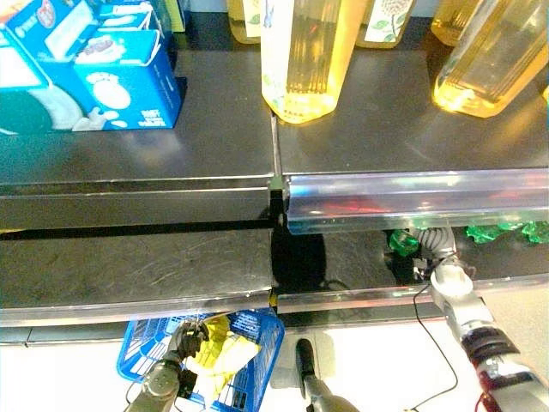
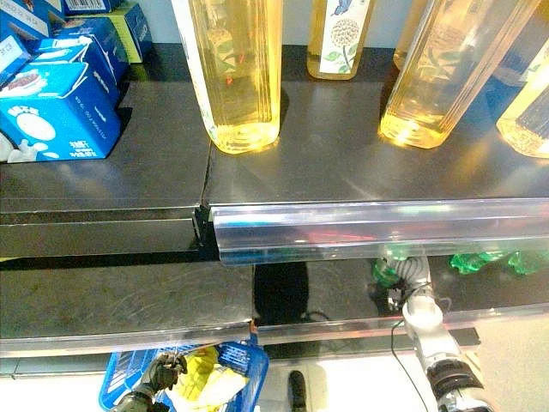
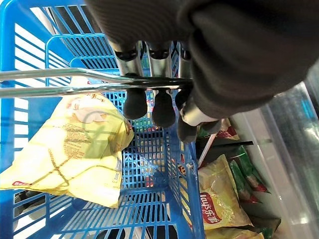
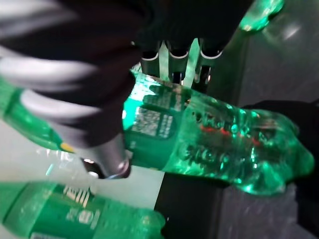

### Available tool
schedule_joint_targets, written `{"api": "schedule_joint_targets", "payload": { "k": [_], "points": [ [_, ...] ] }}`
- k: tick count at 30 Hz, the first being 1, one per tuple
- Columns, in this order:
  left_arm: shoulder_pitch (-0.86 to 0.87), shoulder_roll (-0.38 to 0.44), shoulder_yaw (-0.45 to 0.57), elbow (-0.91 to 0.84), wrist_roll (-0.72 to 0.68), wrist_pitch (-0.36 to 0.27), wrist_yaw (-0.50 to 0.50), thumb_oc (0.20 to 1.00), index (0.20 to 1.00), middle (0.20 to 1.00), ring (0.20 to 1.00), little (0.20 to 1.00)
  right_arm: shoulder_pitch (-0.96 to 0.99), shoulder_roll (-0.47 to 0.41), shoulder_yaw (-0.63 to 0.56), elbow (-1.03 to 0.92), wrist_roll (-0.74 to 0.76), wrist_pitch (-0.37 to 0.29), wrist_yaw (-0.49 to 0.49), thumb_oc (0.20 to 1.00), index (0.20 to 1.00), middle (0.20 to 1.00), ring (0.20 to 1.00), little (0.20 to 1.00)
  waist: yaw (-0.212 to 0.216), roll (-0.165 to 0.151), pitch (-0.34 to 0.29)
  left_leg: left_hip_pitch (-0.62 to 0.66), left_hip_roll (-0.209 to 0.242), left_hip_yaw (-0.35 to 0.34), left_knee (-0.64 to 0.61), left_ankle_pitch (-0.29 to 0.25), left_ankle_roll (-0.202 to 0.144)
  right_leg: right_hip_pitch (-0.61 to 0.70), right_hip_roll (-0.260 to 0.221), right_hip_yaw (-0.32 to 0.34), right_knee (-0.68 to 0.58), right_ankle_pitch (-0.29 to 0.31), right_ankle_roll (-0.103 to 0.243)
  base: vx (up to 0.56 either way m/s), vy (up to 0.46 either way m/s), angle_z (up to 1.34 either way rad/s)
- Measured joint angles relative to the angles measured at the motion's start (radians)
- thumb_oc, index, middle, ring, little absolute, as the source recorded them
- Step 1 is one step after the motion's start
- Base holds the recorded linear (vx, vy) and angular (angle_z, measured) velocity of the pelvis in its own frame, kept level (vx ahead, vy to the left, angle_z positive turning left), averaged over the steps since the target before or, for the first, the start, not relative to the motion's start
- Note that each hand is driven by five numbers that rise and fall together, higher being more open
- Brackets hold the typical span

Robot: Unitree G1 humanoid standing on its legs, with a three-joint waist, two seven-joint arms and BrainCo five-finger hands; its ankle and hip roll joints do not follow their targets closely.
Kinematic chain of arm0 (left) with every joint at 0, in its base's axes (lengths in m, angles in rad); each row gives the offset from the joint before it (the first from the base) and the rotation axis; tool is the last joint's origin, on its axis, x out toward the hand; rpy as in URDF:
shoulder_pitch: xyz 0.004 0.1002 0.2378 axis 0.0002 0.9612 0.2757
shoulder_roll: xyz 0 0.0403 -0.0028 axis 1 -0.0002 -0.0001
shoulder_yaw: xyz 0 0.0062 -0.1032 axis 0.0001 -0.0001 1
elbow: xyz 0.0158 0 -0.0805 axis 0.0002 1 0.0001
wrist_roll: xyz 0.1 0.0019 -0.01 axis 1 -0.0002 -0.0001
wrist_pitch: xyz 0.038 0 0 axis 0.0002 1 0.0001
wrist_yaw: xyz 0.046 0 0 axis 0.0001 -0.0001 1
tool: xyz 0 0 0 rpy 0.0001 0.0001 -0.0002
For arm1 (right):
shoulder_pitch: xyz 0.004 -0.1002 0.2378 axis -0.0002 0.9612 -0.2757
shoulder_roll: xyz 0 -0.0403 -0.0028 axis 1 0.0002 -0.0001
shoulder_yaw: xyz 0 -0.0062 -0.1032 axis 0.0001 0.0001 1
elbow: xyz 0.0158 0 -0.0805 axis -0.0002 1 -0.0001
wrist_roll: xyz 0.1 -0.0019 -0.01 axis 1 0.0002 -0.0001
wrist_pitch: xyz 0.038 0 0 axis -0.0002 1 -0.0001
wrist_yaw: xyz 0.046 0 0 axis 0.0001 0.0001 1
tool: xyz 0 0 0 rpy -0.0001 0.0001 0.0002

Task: Pick up the snacks into the basket

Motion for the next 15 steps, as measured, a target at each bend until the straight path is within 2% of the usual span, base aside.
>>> {"api": "schedule_joint_targets", "payload": {
  "k": [6, 15],
  "points": [
    [-0.01, 0.0, 0.0, 0.0, -0.008, 0.0, 0.0, 0.2, 0.2, 0.2, 0.2, 0.2, -0.008, 0.002, 0.001, 0.008, 0.008, 0.007, 0.01, 0.2, 0.2, 0.2, 0.2, 0.2, 0.022, 0.001, 0.0, -0.008, 0.0, -0.014, 0.006, 0.0, 0.0, -0.001, -0.002, -0.011, -0.001, 0.0, 0.0, 0.0, -0.007, 0.05],
    [-0.018, 0.0, 0.001, 0.0, -0.008, 0.0, 0.0, 0.2, 0.2, 0.2, 0.2, 0.2, 0.026, 0.005, 0.001, -0.041, 0.028, 0.011, 0.02, 0.2, 0.2, 0.2, 0.2, 0.2, 0.024, 0.002, -0.001, -0.018, -0.002, -0.027, 0.011, 0.0, -0.001, -0.001, -0.005, -0.028, -0.002, 0.0, 0.0, 0.01, -0.002, 0.05]
  ]
}}
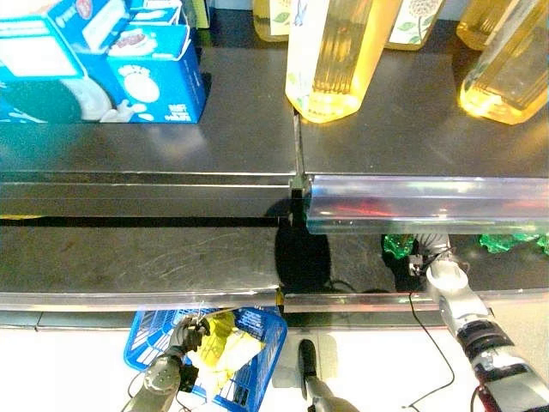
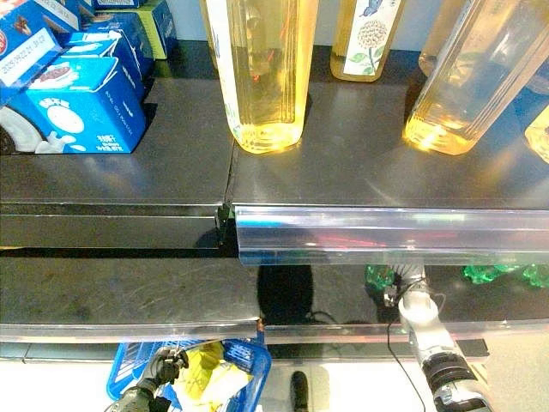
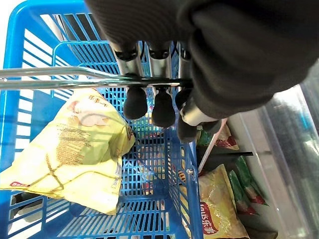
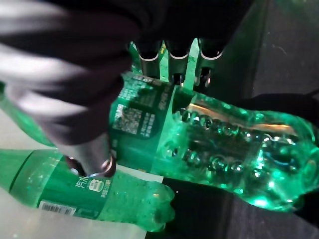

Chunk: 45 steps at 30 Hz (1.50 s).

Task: Pick up the snacks into the basket

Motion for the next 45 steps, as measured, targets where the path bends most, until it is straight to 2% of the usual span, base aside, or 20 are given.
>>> {"api": "schedule_joint_targets", "payload": {
  "k": [7, 10, 12, 19, 25, 26, 28, 33, 37, 42, 43, 44, 45],
  "points": [
    [-0.007, -0.001, 0.001, 0.0, 0.009, 0.011, 0.0, 0.2, 0.2, 0.2, 0.2, 0.2, 0.097, 0.014, 0.002, -0.131, 0.03, 0.0, 0.066, 0.2, 0.2, 0.2, 0.2, 0.2, -0.001, -0.001, -0.001, -0.003, -0.001, -0.001, 0.0, 0.0, 0.0, -0.003, -0.001, -0.001, -0.001, 0.0, 0.0, 0.0, 0.0, 0.0],
    [-0.021, -0.004, -0.001, 0.0, 0.021, 0.036, 0.0, 0.2, 0.2, 0.2, 0.2, 0.2, 0.154, 0.025, 0.015, -0.213, 0.066, 0.002, 0.104, 0.2, 0.2, 0.2, 0.2, 0.2, -0.004, -0.002, -0.002, -0.004, -0.001, 0.003, -0.001, 0.0, 0.0, -0.006, 0.0, 0.003, -0.001, 0.0, 0.0, 0.0, 0.009, -0.04],
    [-0.025, -0.007, -0.001, 0.001, 0.022, 0.049, 0.0, 0.2, 0.2, 0.2, 0.2, 0.2, 0.182, 0.028, 0.042, -0.266, 0.084, 0.004, 0.133, 0.2, 0.2, 0.2, 0.2, 0.2, -0.027, -0.003, -0.002, -0.004, -0.001, 0.006, -0.002, 0.0, 0.001, -0.007, 0.0, 0.006, 0.0, 0.001, 0.0, 0.0, 0.0, 0.0],
    [-0.093, -0.049, -0.01, 0.11, 0.053, 0.071, 0.012, 0.2, 0.2, 0.2, 0.2, 0.2, 0.263, 0.035, 0.116, -0.387, 0.16, 0.012, 0.209, 0.2, 0.2, 0.2, 0.2, 0.2, -0.054, -0.013, -0.008, -0.002, -0.002, 0.015, -0.005, 0.0, 0.001, -0.009, 0.002, 0.018, 0.0, 0.003, 0.002, -0.02, 0.011, -0.04],
    [-0.163, -0.063, -0.034, 0.207, 0.053, 0.106, 0.027, 0.2, 0.2, 0.2, 0.2, 0.2, 0.297, 0.026, 0.205, -0.462, 0.207, 0.016, 0.278, 0.2, 0.2, 0.2, 0.2, 0.2, -0.087, -0.058, -0.023, -0.003, -0.001, 0.031, -0.007, 0.001, 0.002, -0.017, 0.004, 0.031, 0.0, 0.007, 0.007, -0.02, 0.003, -0.08],
    [-0.181, -0.062, -0.036, 0.216, 0.053, 0.116, 0.03, 0.2, 0.2, 0.2, 0.2, 0.2, 0.317, -0.008, 0.245, -0.509, 0.22, 0.022, 0.312, 0.2, 0.2, 0.2, 0.2, 0.2, -0.09, -0.073, -0.022, -0.005, -0.001, 0.035, -0.007, 0.001, 0.002, -0.021, 0.003, 0.034, 0.0, 0.008, 0.009, -0.03, -0.002, -0.05],
    [-0.186, -0.059, -0.046, 0.216, 0.053, 0.12, 0.031, 0.2, 0.2, 0.2, 0.2, 0.2, 0.342, -0.05, 0.28, -0.561, 0.226, 0.026, 0.347, 0.2, 0.2, 0.2, 0.2, 0.2, -0.087, -0.08, -0.022, -0.009, -0.001, 0.037, -0.008, 0.002, 0.002, -0.025, 0.002, 0.034, 0.0, 0.009, 0.01, -0.03, 0.004, -0.02],
    [-0.225, -0.034, -0.089, 0.238, 0.054, 0.131, 0.036, 0.2, 0.2, 0.2, 0.2, 0.2, 0.365, -0.1, 0.398, -0.596, 0.246, 0.055, 0.457, 0.2, 0.2, 0.2, 0.2, 0.2, -0.088, -0.104, -0.021, -0.021, -0.003, 0.037, -0.007, 0.004, 0.002, -0.038, 0.001, 0.033, 0.001, 0.012, 0.015, -0.03, 0.004, 0.0],
    [-0.234, -0.026, -0.111, 0.238, 0.054, 0.131, 0.04, 0.2, 0.2, 0.2, 0.2, 0.2, 0.347, -0.089, 0.458, -0.516, 0.242, 0.075, 0.483, 0.2, 0.2, 0.2, 0.2, 0.2, -0.083, -0.111, -0.021, -0.024, -0.005, 0.037, -0.008, 0.006, 0.003, -0.041, -0.001, 0.03, 0.001, 0.013, 0.017, -0.03, 0.005, 0.0],
    [-0.263, -0.017, -0.152, 0.239, 0.052, 0.131, 0.063, 0.2, 0.2, 0.2, 0.2, 0.2, 0.226, 0.062, 0.543, -0.13, 0.124, 0.105, 0.463, 0.2, 0.2, 0.2, 0.2, 0.2, -0.08, -0.122, -0.017, -0.036, -0.002, 0.038, -0.012, 0.015, -0.003, -0.051, -0.003, 0.026, 0.0, 0.013, 0.017, -0.01, 0.003, 0.06],
    [-0.268, -0.021, -0.153, 0.239, 0.052, 0.131, 0.064, 0.2, 0.2, 0.2, 0.2, 0.2, 0.219, 0.081, 0.551, -0.101, 0.102, 0.121, 0.456, 0.2, 0.2, 0.2, 0.2, 0.2, -0.075, -0.12, -0.016, -0.039, -0.002, 0.039, -0.016, 0.018, -0.003, -0.055, -0.004, 0.026, 0.0, 0.013, 0.017, -0.03, 0.006, 0.1],
    [-0.277, -0.032, -0.176, 0.238, 0.049, 0.131, 0.081, 0.2, 0.2, 0.2, 0.2, 0.2, 0.19, 0.165, 0.544, 0.037, 0.05, 0.106, 0.441, 0.2, 0.2, 0.2, 0.2, 0.2, -0.057, -0.117, -0.012, -0.042, 0.0, 0.041, -0.016, 0.022, -0.001, -0.059, -0.005, 0.02, 0.0, 0.013, 0.017, 0.0, 0.0, 0.0],
    [-0.283, -0.026, -0.183, 0.238, 0.047, 0.132, 0.084, 0.2, 0.2, 0.2, 0.2, 0.2, 0.17, 0.195, 0.538, 0.11, 0.034, 0.102, 0.422, 0.2, 0.2, 0.2, 0.2, 0.2, -0.058, -0.119, -0.011, -0.043, 0.0, 0.042, -0.017, 0.022, -0.002, -0.06, -0.004, 0.021, 0.0, 0.013, 0.018, 0.0, 0.0, 0.0]
  ]
}}
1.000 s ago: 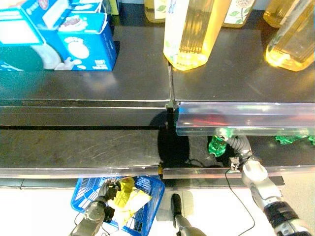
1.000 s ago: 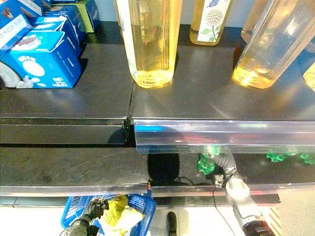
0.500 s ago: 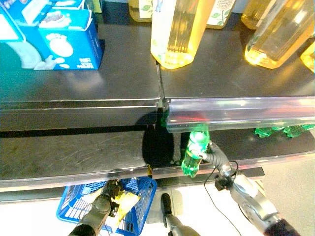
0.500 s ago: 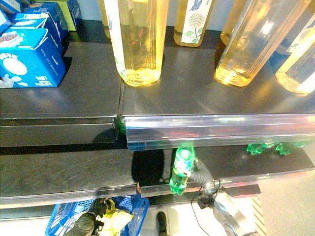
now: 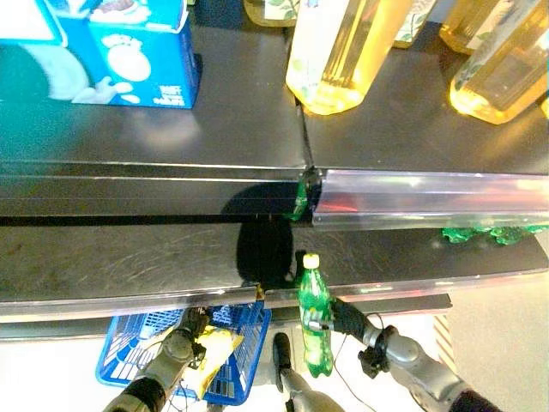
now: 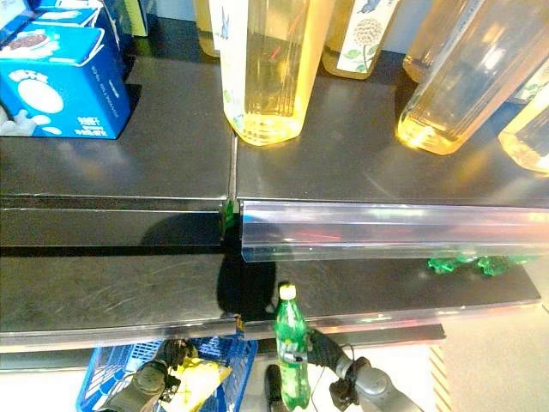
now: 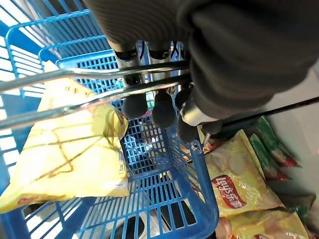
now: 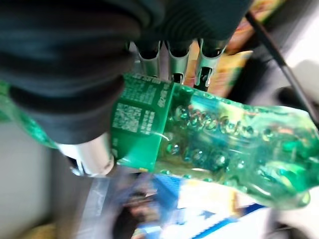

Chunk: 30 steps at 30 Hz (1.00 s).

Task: Pick up the snacks into the basket

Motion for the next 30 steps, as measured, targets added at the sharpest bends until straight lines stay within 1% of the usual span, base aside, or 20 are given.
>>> {"api": "schedule_joint_targets", "payload": {
  "k": [1, 2, 3, 4, 5, 6, 7, 8, 9, 10, 11, 12, 13, 15, 18, 19, 21, 30],
  "points": [
    [-0.013, -0.021, -0.008, 0.0, -0.008, 0.0, 0.003, 0.2, 0.2, 0.2, 0.2, 0.2, -0.023, 0.043, 0.003, 0.047, -0.034, -0.003, -0.031, 0.2, 0.2, 0.2, 0.2, 0.2, 0.007, 0.007, 0.006, -0.005, -0.001, 0.0, -0.002, 0.001, 0.001, -0.005, -0.002, 0.001, 0.0, 0.002, 0.003, -0.02, -0.001, 0.04],
    [-0.018, -0.021, -0.007, -0.001, -0.008, 0.0, 0.008, 0.2, 0.2, 0.2, 0.2, 0.2, -0.043, 0.07, 0.002, 0.052, -0.05, -0.017, -0.043, 0.2, 0.2, 0.2, 0.2, 0.2, 0.004, 0.013, 0.01, -0.013, -0.001, -0.001, -0.002, 0.005, 0.0, -0.011, -0.004, -0.002, -0.001, 0.003, 0.005, -0.02, -0.001, 0.09],
    [-0.024, -0.026, -0.013, -0.002, -0.011, 0.0, 0.01, 0.2, 0.2, 0.2, 0.2, 0.2, -0.063, 0.087, 0.008, 0.063, -0.072, -0.017, -0.046, 0.2, 0.2, 0.2, 0.2, 0.2, 0.008, 0.017, 0.012, -0.017, -0.001, -0.001, -0.002, 0.009, 0.0, -0.014, -0.006, -0.01, -0.001, 0.005, 0.007, -0.02, -0.01, 0.12],
    [-0.037, -0.022, -0.016, -0.002, -0.035, 0.0, 0.01, 0.2, 0.2, 0.2, 0.2, 0.2, -0.108, 0.126, 0.028, 0.119, -0.112, -0.021, -0.053, 0.2, 0.2, 0.2, 0.2, 0.2, 0.005, 0.017, 0.013, -0.023, -0.001, -0.002, -0.005, 0.013, -0.001, -0.02, -0.007, -0.014, -0.001, 0.006, 0.008, -0.01, -0.008, 0.11],
    [-0.042, -0.028, -0.016, -0.002, -0.038, 0.0, 0.01, 0.2, 0.2, 0.2, 0.2, 0.2, -0.108, 0.132, 0.031, 0.113, -0.125, -0.02, -0.061, 0.2, 0.2, 0.2, 0.2, 0.2, 0.006, 0.019, 0.015, -0.028, -0.001, -0.002, -0.005, 0.015, -0.002, -0.023, -0.008, -0.017, -0.001, 0.006, 0.008, 0.0, -0.008, 0.2],
    [-0.048, -0.039, -0.031, -0.016, -0.048, 0.001, 0.016, 0.2, 0.2, 0.2, 0.2, 0.2, -0.135, 0.157, 0.045, 0.14, -0.156, -0.03, -0.071, 0.2, 0.2, 0.2, 0.2, 0.2, 0.02, 0.029, 0.021, -0.036, 0.001, -0.004, -0.006, 0.021, -0.002, -0.025, -0.011, -0.027, 0.0, 0.006, 0.009, -0.01, -0.002, 0.19],
    [-0.049, -0.037, -0.044, -0.029, -0.055, 0.001, 0.017, 0.2, 0.2, 0.2, 0.2, 0.2, -0.153, 0.172, 0.041, 0.174, -0.176, -0.04, -0.084, 0.2, 0.2, 0.2, 0.2, 0.2, 0.021, 0.032, 0.024, -0.036, 0.001, -0.005, -0.009, 0.023, -0.002, -0.027, -0.012, -0.027, 0.0, 0.007, 0.009, 0.0, -0.003, 0.13],
    [-0.049, -0.038, -0.057, -0.061, -0.075, 0.001, 0.016, 0.2, 0.2, 0.2, 0.2, 0.2, -0.202, 0.215, 0.05, 0.262, -0.239, -0.031, -0.101, 0.2, 0.2, 0.2, 0.2, 0.2, 0.032, 0.039, 0.029, -0.038, 0.0, -0.008, -0.009, 0.024, -0.002, -0.029, -0.012, -0.028, 0.0, 0.007, 0.009, -0.01, -0.005, 0.07],
    [-0.049, -0.039, -0.057, -0.075, -0.076, 0.001, 0.014, 0.2, 0.2, 0.2, 0.2, 0.2, -0.213, 0.227, 0.058, 0.292, -0.265, -0.016, -0.107, 0.2, 0.2, 0.2, 0.2, 0.2, 0.035, 0.047, 0.034, -0.043, 0.0, -0.009, -0.008, 0.026, -0.002, -0.031, -0.012, -0.028, 0.0, 0.007, 0.009, 0.0, 0.002, 0.29],
    [-0.05, -0.056, -0.064, -0.107, -0.078, 0.001, 0.015, 0.2, 0.2, 0.2, 0.2, 0.2, -0.233, 0.237, 0.073, 0.322, -0.308, -0.003, -0.123, 0.2, 0.2, 0.2, 0.2, 0.2, 0.037, 0.063, 0.045, -0.057, 0.003, -0.009, -0.007, 0.034, -0.002, -0.034, -0.016, -0.04, 0.0, 0.006, 0.008, 0.0, 0.001, 0.41],
    [-0.05, -0.053, -0.095, -0.145, -0.084, 0.001, 0.013, 0.2, 0.2, 0.2, 0.2, 0.2, -0.257, 0.253, 0.084, 0.378, -0.334, 0.011, -0.143, 0.2, 0.2, 0.2, 0.2, 0.2, 0.042, 0.073, 0.051, -0.069, 0.001, -0.011, -0.009, 0.04, -0.001, -0.043, -0.021, -0.049, 0.0, 0.007, 0.008, 0.0, 0.004, 0.36],
    [-0.051, -0.054, -0.107, -0.168, -0.085, 0.001, 0.011, 0.2, 0.2, 0.2, 0.2, 0.2, -0.266, 0.257, 0.084, 0.406, -0.354, 0.027, -0.151, 0.2, 0.2, 0.2, 0.2, 0.2, 0.051, 0.078, 0.056, -0.072, -0.001, -0.01, -0.012, 0.043, 0.0, -0.047, -0.022, -0.05, 0.0, 0.008, 0.008, 0.0, 0.004, 0.16],
    [-0.05, -0.063, -0.126, -0.201, -0.085, 0.001, 0.007, 0.2, 0.2, 0.2, 0.2, 0.2, -0.265, 0.25, 0.089, 0.424, -0.395, 0.049, -0.161, 0.2, 0.2, 0.2, 0.2, 0.2, 0.064, 0.086, 0.062, -0.076, -0.005, -0.012, -0.015, 0.047, 0.004, -0.049, -0.025, -0.051, -0.001, 0.012, 0.002, 0.0, 0.005, 0.08],
    [-0.049, -0.063, -0.131, -0.218, -0.088, 0.002, -0.002, 0.2, 0.2, 0.2, 0.2, 0.2, -0.261, 0.248, 0.089, 0.424, -0.435, 0.064, -0.169, 0.2, 0.2, 0.2, 0.2, 0.2, 0.065, 0.091, 0.065, -0.08, -0.009, -0.016, -0.015, 0.049, 0.008, -0.05, -0.029, -0.052, -0.002, 0.013, 0.001, 0.0, 0.004, 0.08],
    [-0.049, -0.06, -0.141, -0.231, -0.107, 0.002, -0.013, 0.2, 0.2, 0.2, 0.2, 0.2, -0.267, 0.235, 0.09, 0.42, -0.479, 0.066, -0.184, 0.2, 0.2, 0.2, 0.2, 0.2, 0.065, 0.095, 0.068, -0.084, -0.012, -0.018, -0.015, 0.051, 0.009, -0.051, -0.031, -0.052, -0.007, 0.02, -0.008, 0.0, 0.003, 0.02],
    [-0.049, -0.057, -0.143, -0.233, -0.107, 0.002, -0.014, 0.2, 0.2, 0.2, 0.2, 0.2, -0.272, 0.233, 0.094, 0.42, -0.498, 0.071, -0.187, 0.2, 0.2, 0.2, 0.2, 0.2, 0.076, 0.096, 0.068, -0.084, -0.011, -0.022, -0.015, 0.051, 0.009, -0.05, -0.031, -0.053, -0.009, 0.02, -0.008, 0.0, 0.0, 0.0],
    [-0.049, -0.056, -0.145, -0.245, -0.108, 0.002, -0.016, 0.2, 0.2, 0.2, 0.2, 0.2, -0.276, 0.233, 0.095, 0.421, -0.517, 0.076, -0.192, 0.2, 0.2, 0.2, 0.2, 0.2, 0.082, 0.099, 0.07, -0.086, -0.01, -0.026, -0.016, 0.053, 0.006, -0.049, -0.03, -0.057, -0.014, 0.021, -0.009, 0.0, 0.002, 0.02],
    [-0.049, -0.054, -0.15, -0.269, -0.108, 0.002, -0.025, 0.2, 0.2, 0.2, 0.2, 0.2, -0.261, 0.236, 0.113, 0.428, -0.56, 0.081, -0.196, 0.2, 0.2, 0.2, 0.2, 0.2, 0.083, 0.101, 0.072, -0.09, -0.009, -0.042, -0.021, 0.057, 0.001, -0.049, -0.031, -0.075, -0.014, 0.021, -0.009, 0.0, 0.001, 0.05]
  ]
}}
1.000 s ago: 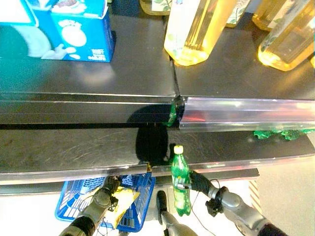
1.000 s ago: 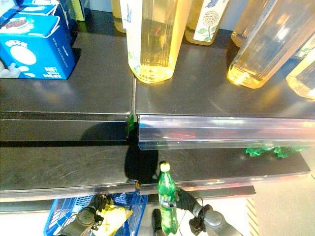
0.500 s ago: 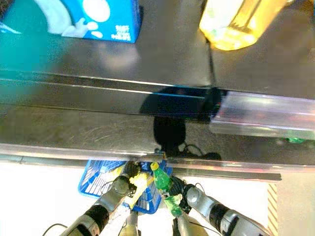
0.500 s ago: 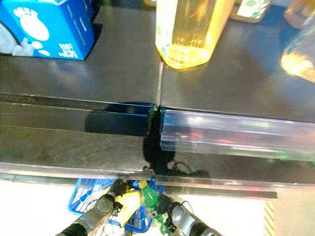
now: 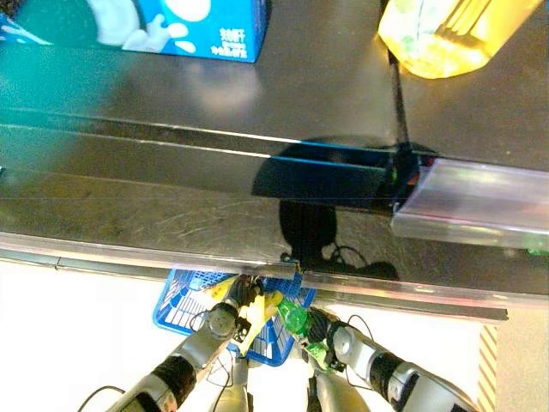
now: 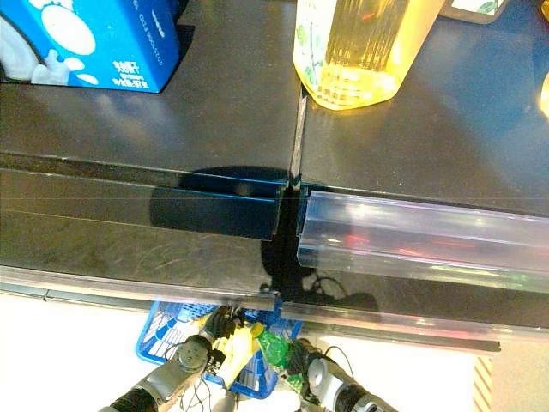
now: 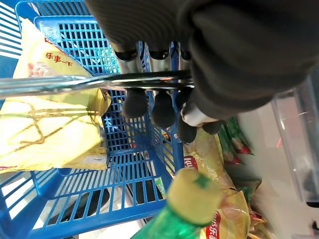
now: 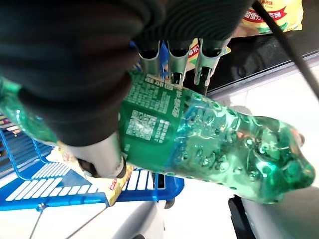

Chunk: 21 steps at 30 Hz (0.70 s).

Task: Pick up the snacks into the basket

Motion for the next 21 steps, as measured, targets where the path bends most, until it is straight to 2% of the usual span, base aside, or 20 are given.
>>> {"api": "schedule_joint_targets", "payload": {
  "k": [7, 10, 14, 21],
  "points": [
    [0.011, 0.024, -0.031, -0.087, -0.084, 0.011, -0.015, 0.2, 0.2, 0.2, 0.2, 0.2, -0.038, -0.003, -0.01, 0.02, 0.01, 0.012, -0.015, 0.2, 0.2, 0.2, 0.2, 0.2, 0.011, 0.008, 0.005, -0.017, -0.001, -0.016, 0.002, 0.007, 0.002, -0.009, -0.001, -0.007, 0.0, 0.0, 0.0, 0.01, -0.002, 0.06],
    [0.027, 0.068, -0.098, -0.199, -0.096, 0.015, -0.059, 0.2, 0.2, 0.2, 0.2, 0.2, -0.082, -0.012, -0.051, 0.014, 0.084, 0.02, -0.025, 0.2, 0.2, 0.2, 0.2, 0.2, 0.032, 0.028, 0.017, -0.019, -0.002, -0.018, 0.0, 0.008, -0.001, -0.013, -0.001, -0.007, 0.0, 0.001, -0.001, 0.0, 0.0, 0.0],
    [0.042, 0.122, -0.16, -0.309, -0.097, 0.015, -0.125, 0.2, 0.2, 0.2, 0.2, 0.2, -0.144, -0.023, -0.09, 0.012, 0.155, 0.018, -0.039, 0.2, 0.2, 0.2, 0.2, 0.2, 0.045, 0.041, 0.025, -0.024, -0.002, -0.019, 0.0, 0.01, -0.002, -0.016, -0.001, -0.007, 0.0, 0.002, -0.003, 0.0, 0.001, 0.01],
    [0.042, 0.158, -0.18, -0.361, -0.154, 0.015, -0.186, 0.2, 0.2, 0.2, 0.2, 0.2, -0.146, -0.007, -0.115, 0.016, 0.268, 0.013, -0.039, 0.2, 0.2, 0.2, 0.2, 0.2, 0.056, 0.052, 0.031, -0.034, -0.002, -0.026, 0.003, 0.011, -0.003, -0.021, -0.001, -0.007, 0.0, 0.002, -0.003, 0.0, -0.004, 0.02]
  ]
}}
